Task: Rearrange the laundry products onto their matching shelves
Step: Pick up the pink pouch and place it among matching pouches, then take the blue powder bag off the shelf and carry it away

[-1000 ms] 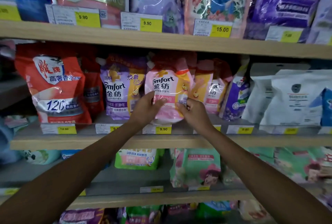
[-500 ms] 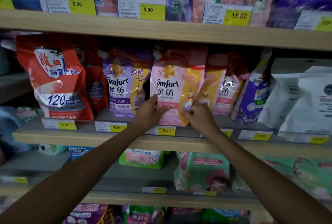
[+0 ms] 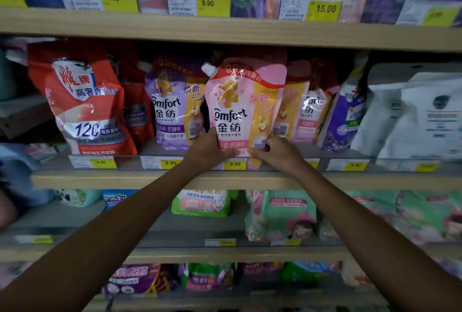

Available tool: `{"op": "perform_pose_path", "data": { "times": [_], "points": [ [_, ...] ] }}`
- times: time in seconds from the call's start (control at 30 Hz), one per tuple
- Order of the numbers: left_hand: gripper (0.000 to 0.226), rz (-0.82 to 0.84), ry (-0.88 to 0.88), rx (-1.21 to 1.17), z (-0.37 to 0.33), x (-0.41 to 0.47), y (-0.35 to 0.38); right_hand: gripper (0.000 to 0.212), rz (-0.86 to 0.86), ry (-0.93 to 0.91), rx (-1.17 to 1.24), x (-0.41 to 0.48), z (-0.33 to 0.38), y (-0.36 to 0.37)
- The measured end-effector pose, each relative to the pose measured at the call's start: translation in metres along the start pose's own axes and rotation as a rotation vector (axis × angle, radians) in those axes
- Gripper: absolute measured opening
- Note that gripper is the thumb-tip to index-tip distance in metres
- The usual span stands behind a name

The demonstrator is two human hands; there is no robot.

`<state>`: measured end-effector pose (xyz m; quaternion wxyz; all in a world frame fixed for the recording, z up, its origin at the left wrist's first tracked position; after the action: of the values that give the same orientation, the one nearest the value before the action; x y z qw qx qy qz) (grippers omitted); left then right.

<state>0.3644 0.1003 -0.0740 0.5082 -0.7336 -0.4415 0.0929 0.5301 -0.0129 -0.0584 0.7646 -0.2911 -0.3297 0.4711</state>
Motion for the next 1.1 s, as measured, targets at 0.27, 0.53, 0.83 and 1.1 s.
{"op": "perform_pose_path", "data": {
  "times": [0.27,0.53,0.83,1.1],
  "points": [
    [0.059,0.035,-0.136,0.331,-0.031,-0.066,-0.020,0.034,-0.069,0.063,-0.137,-0.039,0.025,-0.001],
    [0.072,0.005,0.000,0.654,-0.031,-0.124,-0.009,0.055,-0.010,-0.068,-0.462,-0.112,0.013,0.018],
    [0.065,0.109,0.117,0.613,-0.066,-0.177,0.028,0.051,0.108,0.090,-0.597,-0.172,-0.018,0.008],
    [0.057,0.070,0.251,0.696,-0.169,-0.158,0.050,0.044,0.004,0.102,-0.572,-0.208,-0.068,-0.068]
  ]
}}
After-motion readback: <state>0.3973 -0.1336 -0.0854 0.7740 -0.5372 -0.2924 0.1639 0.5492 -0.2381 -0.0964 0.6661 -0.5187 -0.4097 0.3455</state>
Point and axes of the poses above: each hand's wrist, its own x-axis towards the middle knuckle, its own y-axis out of the palm, z = x × y, the point moved 3 cm from there along x, towards the middle knuckle, and after that the axes turned 10 degrees about x, right-handed, at the moved point
